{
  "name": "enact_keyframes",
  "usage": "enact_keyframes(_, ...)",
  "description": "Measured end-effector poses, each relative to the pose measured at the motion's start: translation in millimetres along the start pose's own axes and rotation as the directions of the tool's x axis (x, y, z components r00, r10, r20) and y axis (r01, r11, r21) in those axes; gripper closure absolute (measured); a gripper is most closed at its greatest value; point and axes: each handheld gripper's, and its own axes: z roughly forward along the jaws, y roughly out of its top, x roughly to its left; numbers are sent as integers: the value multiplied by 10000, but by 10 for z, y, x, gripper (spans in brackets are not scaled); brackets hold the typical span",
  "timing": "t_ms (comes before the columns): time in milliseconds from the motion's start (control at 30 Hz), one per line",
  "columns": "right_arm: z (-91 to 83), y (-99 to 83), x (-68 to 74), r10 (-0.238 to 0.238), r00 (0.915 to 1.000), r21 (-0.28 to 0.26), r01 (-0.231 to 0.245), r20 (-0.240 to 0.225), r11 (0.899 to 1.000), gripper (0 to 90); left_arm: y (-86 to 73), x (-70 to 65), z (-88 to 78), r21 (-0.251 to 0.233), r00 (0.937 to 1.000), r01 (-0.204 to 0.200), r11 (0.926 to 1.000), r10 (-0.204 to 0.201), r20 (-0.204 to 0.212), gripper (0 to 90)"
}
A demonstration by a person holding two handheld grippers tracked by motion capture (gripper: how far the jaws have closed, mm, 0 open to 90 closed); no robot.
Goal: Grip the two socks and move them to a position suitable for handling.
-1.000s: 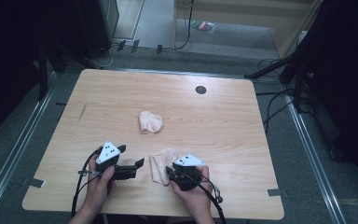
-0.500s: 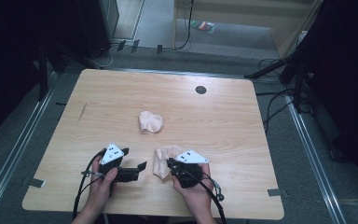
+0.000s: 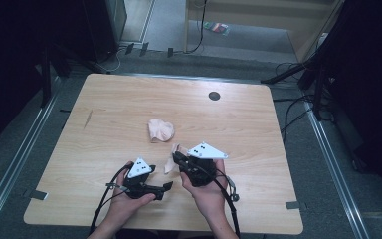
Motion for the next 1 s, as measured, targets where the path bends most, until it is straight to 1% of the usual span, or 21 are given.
enact_keyframes(100,-19,85,107,-3,9980,-183,-9,-638,9998,862,22,11,62,68,9959,-100,9999,106,-904,152)
enact_keyframes(133,-19,85,107,-3,9980,-183,-9,-638,9998,862,22,11,62,68,9959,-100,9999,106,-904,166)
enact_keyframes(167,-39,107,126,5,9963,-262,-27,-859,9997,862,18,32,59,103,9902,-240,9997,252,-1376,166)
enact_keyframes(200,-69,128,138,52,9942,-353,-90,-1070,9993,862,11,58,33,75,9811,-484,9988,490,-1875,261)
enact_keyframes(233,-124,134,112,235,9909,-422,-293,-1329,9987,862,-12,111,-36,-165,9684,-922,9956,858,-2340,499)
enact_keyframes(333,-175,109,49,362,9899,-390,-419,-1374,9984,863,-24,186,-142,-307,9735,-1105,9934,1020,-2047,845)
enact_keyframes(367,-200,78,1,457,9911,-334,-503,-1254,9982,863,-29,232,-215,-335,9758,-1278,9912,1196,-1832,845)
enact_keyframes(400,-224,15,-92,569,9934,-196,-591,-997,9981,865,-32,242,-241,-385,9719,-1441,9888,1341,-1934,900)
enact_keyframes(433,-235,-81,-220,887,9934,-20,-891,-725,9960,867,-38,241,-279,-265,9596,-1962,9802,1864,-2107,900)
enact_keyframes(467,-235,-81,-220,887,9934,-20,-891,-725,9960,867,-38,241,-279,-265,9596,-1962,9802,1864,-2107,900)
enact_keyframes(500,-228,-205,-360,1185,9921,172,-1179,-422,9929,869,-50,192,-284,24,9345,-2593,9658,2515,-2517,900)
enact_keyframes(533,-220,-253,-408,1277,9913,257,-1269,-312,9916,869,-50,192,-284,24,9345,-2593,9658,2515,-2517,900)
enact_keyframes(567,-201,-317,-469,1402,9899,403,-1393,-208,9894,869,-61,130,-258,354,9164,-3037,9521,3020,-2627,900)
enact_keyframes(700,-126,-514,-669,1745,9845,1008,-1756,196,9793,869,-110,-25,-170,952,8879,-3758,9218,3875,-2478,900)
enact_keyframes(733,-114,-548,-711,1730,9844,1137,-1755,313,9779,869,-121,-57,-156,1004,8851,-3852,9174,3980,-2412,900)
enact_keyframes(800,-94,-607,-789,1732,9838,1324,-1778,460,9751,870,-130,-84,-142,1004,8891,-3854,9173,3983,-2257,900)
enact_keyframes(833,-88,-620,-804,1747,9833,1400,-1803,514,9736,869,-136,-102,-125,952,9033,-3692,9245,3811,-1971,900)
enact_keyframes(867,-88,-620,-804,1747,9833,1400,-1803,514,9736,869,-136,-102,-125,952,9033,-3692,9245,3811,-1971,900)
enact_keyframes(900,-70,-649,-821,1346,9880,1535,-1450,759,9775,869,-135,-92,-120,844,9238,-3441,9351,3533,-1477,900)
enact_keyframes(933,-70,-649,-821,1346,9880,1535,-1450,759,9775,869,-135,-92,-120,844,9238,-3441,9351,3533,-1477,900)
enact_keyframes(1000,-49,-656,-804,1010,9923,1600,-1114,715,9808,869,-134,-59,-133,765,9414,-3147,9461,3215,-1024,845)
